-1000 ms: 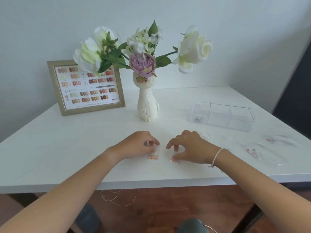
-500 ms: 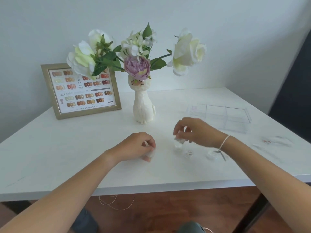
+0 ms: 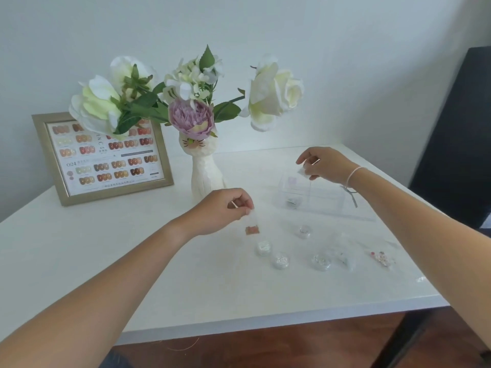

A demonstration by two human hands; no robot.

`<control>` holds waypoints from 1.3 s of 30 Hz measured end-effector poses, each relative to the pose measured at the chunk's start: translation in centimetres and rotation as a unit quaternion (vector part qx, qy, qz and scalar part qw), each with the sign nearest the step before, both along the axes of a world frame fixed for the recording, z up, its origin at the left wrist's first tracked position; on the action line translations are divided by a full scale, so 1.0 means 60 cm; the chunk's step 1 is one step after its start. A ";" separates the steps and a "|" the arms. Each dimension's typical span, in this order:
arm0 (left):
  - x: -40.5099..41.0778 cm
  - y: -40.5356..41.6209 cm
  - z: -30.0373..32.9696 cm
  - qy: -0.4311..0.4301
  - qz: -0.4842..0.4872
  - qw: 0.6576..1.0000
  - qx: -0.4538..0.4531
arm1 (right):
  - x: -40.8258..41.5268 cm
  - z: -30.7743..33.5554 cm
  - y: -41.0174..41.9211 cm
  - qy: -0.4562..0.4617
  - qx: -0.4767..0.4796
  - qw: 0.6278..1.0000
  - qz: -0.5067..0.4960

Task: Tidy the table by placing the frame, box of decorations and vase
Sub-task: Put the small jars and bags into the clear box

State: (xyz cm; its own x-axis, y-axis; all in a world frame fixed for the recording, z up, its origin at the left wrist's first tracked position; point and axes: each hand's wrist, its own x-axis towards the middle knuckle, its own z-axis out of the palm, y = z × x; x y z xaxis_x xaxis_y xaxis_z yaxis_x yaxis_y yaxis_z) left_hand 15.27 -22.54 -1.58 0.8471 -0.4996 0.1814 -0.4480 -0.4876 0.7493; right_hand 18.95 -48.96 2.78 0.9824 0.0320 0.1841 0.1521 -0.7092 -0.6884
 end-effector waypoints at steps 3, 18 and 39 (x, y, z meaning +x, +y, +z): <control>0.019 -0.022 0.009 -0.014 -0.005 1.000 -0.006 | 0.022 -0.007 -0.003 0.024 -0.002 1.000 -0.002; 0.113 -0.107 0.036 -0.040 0.007 0.999 -0.026 | 0.066 -0.037 -0.004 0.074 -0.087 0.990 0.086; 0.171 -0.148 0.032 -0.025 0.030 0.998 -0.055 | 0.085 -0.060 -0.015 -0.014 -0.148 0.989 0.017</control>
State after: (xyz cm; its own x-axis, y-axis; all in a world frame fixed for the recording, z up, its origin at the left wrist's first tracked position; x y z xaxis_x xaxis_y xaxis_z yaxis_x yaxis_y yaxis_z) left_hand 25.52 -31.45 0.33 0.8635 -0.4230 0.2746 -0.4584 -0.4314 0.7770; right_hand 24.06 -49.88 -0.81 0.9744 0.1210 0.1894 0.1952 -0.8732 -0.4466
